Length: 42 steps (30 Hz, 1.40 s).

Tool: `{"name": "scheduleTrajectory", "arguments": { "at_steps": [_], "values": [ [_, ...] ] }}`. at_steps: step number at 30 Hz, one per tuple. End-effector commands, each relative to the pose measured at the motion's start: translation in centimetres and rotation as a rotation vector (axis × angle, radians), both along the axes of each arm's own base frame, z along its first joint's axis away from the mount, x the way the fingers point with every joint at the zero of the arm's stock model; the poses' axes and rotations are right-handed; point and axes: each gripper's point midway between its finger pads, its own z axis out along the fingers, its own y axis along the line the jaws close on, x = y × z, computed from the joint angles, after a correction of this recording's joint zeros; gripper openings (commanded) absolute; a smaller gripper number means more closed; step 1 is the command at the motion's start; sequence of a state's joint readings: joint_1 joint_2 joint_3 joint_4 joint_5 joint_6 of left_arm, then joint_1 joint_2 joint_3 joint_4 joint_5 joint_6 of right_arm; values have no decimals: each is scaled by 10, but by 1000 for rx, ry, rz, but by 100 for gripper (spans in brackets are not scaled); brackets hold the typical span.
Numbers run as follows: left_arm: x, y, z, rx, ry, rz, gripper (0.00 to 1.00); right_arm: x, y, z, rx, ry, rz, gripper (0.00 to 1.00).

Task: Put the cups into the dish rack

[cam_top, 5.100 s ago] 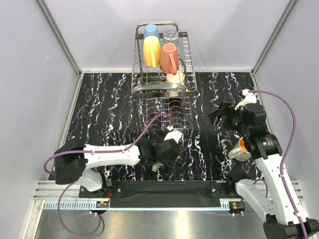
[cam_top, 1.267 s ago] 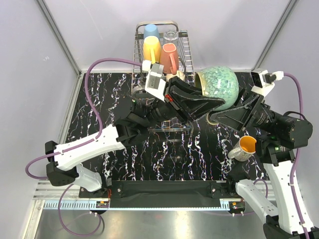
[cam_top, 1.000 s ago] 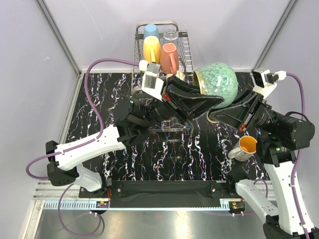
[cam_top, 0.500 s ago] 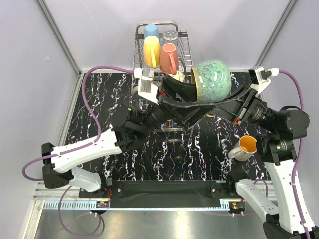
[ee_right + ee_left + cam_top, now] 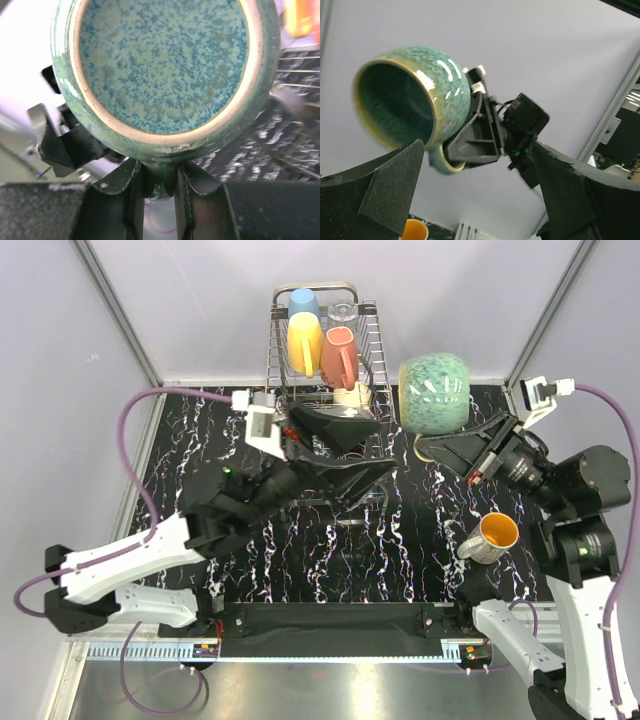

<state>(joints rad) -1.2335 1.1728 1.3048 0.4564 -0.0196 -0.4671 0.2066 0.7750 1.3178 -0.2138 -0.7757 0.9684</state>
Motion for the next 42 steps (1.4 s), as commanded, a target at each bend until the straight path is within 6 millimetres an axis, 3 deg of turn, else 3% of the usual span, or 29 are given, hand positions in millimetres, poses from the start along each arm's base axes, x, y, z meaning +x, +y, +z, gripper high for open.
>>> {"name": "scheduleTrajectory", "arguments": {
  "at_steps": [1, 3, 9, 10, 11, 14, 16, 17, 23, 27, 31, 36, 42],
  "values": [
    [0, 40, 10, -1, -23, 94, 95, 2, -28, 20, -103, -175, -251, 0],
    [5, 46, -3, 55, -21, 136, 95, 23, -43, 3, -183, -143, -372, 0],
    [19, 103, -22, 137, 21, 318, 96, 81, -77, -47, -358, -21, -624, 0],
    [25, 108, -36, 199, 38, 355, 96, 93, -84, -56, -385, 2, -669, 0],
    [32, 123, -37, 200, 69, 420, 96, 101, -88, -64, -405, 25, -698, 0],
    [54, 147, -71, 367, 153, 586, 98, 136, -111, -105, -539, 168, -826, 0],
    [63, 159, -100, 496, 204, 666, 98, 154, -120, -134, -633, 235, -860, 0],
    [69, 170, -105, 514, 235, 726, 98, 159, -120, -140, -645, 238, -862, 0],
    [68, 191, -149, 578, 298, 771, 99, 197, -96, -197, -690, 304, -749, 0],
    [67, 206, -158, 553, 323, 793, 99, 220, -74, -229, -694, 320, -641, 0],
    [65, 216, -159, 529, 334, 801, 99, 229, -44, -247, -668, 291, -473, 0],
    [62, 217, -161, 510, 347, 785, 99, 238, -11, -254, -587, 239, -299, 0],
    [60, 211, -167, 511, 366, 756, 99, 245, 7, -266, -547, 246, -202, 0]
  ]
}}
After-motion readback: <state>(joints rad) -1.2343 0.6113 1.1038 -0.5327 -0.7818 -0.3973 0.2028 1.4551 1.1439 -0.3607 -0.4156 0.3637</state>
